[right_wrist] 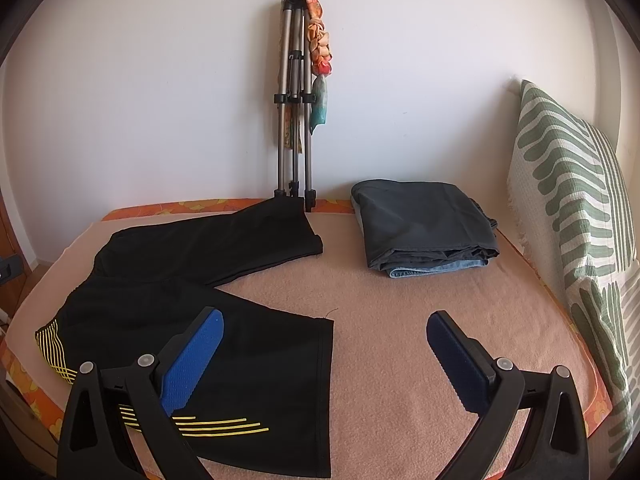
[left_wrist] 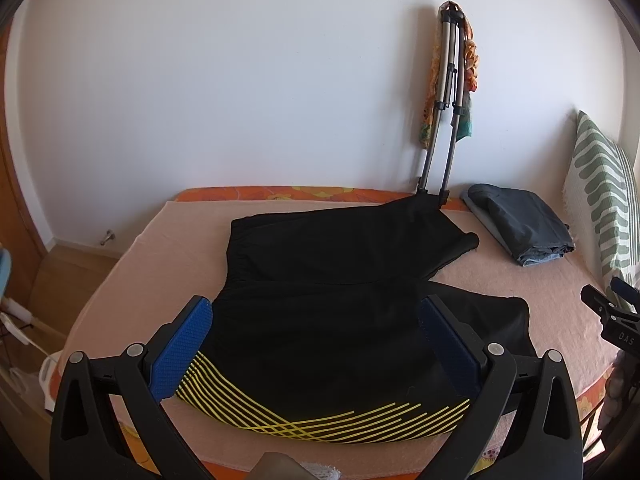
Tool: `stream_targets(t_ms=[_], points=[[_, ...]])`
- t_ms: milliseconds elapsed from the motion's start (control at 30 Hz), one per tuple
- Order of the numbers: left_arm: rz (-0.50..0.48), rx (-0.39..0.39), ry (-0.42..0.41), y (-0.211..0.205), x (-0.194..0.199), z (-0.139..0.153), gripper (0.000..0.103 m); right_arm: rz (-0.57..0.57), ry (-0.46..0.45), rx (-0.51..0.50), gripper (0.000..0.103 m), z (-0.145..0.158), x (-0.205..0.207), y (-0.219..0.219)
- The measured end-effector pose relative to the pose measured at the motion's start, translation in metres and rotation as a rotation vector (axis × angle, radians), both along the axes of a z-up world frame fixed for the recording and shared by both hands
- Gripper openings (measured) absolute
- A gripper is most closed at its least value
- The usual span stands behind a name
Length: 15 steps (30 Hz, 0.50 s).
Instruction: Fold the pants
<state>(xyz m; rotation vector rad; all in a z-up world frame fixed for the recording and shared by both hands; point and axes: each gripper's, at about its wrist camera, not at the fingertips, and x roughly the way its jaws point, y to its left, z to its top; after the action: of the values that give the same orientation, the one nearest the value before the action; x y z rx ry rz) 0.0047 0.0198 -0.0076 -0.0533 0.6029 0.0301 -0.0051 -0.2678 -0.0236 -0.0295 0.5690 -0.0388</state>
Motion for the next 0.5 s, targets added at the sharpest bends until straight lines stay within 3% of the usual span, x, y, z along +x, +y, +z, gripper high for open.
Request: stream_targets(t_ms=[500], points=[[-0.002, -0.006, 0.002, -0.0007, 0.0034, 0.0016, 0.103, 0.001, -0.003, -0.005, 0.103, -0.0001, -0.0009, 0.0005]])
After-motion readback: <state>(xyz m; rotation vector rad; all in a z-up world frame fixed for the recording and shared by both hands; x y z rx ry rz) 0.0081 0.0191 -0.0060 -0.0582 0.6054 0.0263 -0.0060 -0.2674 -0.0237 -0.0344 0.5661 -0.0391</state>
